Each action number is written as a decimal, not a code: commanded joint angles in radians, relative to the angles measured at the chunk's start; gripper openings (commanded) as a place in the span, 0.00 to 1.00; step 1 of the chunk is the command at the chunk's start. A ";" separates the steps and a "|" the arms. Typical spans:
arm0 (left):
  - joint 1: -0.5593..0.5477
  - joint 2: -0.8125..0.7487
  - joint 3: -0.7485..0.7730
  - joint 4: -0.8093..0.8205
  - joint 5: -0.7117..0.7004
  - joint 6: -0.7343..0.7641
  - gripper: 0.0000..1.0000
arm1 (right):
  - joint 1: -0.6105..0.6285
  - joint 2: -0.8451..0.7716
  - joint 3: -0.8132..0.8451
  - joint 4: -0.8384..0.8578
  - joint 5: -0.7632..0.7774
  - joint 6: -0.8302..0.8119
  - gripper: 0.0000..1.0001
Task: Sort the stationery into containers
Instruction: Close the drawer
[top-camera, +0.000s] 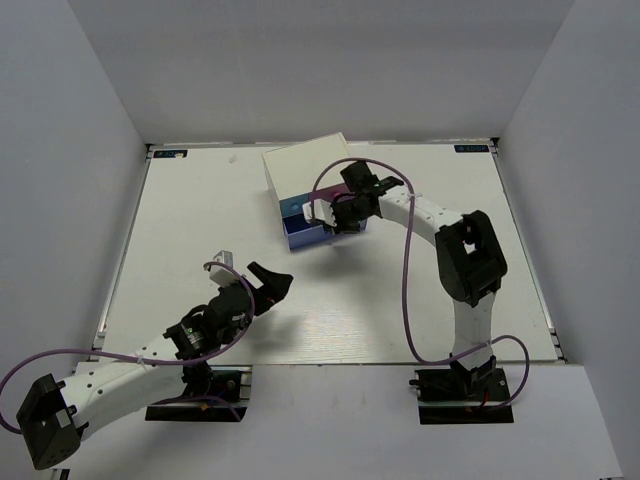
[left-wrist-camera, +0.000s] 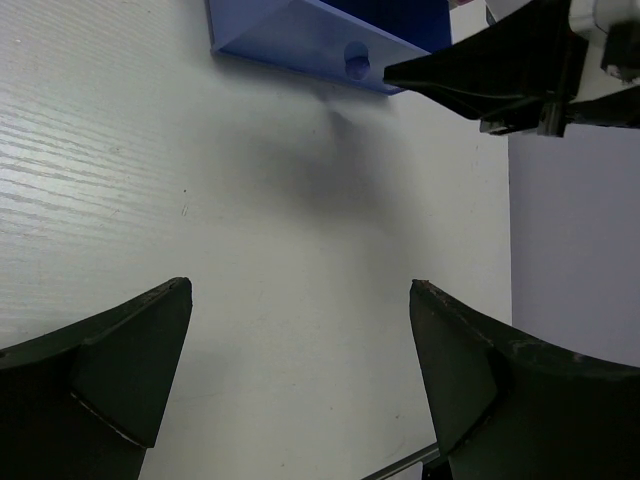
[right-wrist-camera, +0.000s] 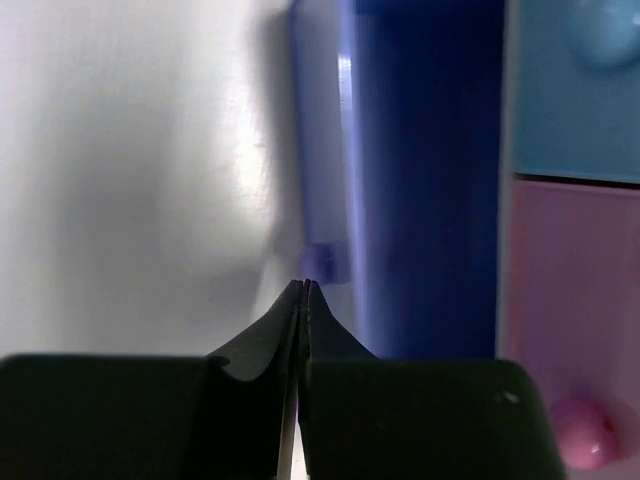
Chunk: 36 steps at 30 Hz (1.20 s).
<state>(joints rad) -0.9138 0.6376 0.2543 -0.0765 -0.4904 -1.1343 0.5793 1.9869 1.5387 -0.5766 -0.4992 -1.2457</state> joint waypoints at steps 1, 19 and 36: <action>-0.003 -0.010 -0.006 -0.009 -0.023 -0.002 1.00 | 0.016 0.042 0.006 0.167 0.109 0.123 0.01; -0.003 -0.010 0.003 -0.019 -0.033 0.007 1.00 | 0.065 0.124 0.054 0.434 0.312 0.245 0.16; -0.003 -0.010 0.013 -0.038 -0.033 0.007 1.00 | 0.076 0.041 -0.112 0.546 0.180 0.281 0.21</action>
<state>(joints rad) -0.9138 0.6376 0.2543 -0.0990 -0.5095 -1.1339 0.6605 2.1273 1.5154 -0.0925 -0.1799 -0.9806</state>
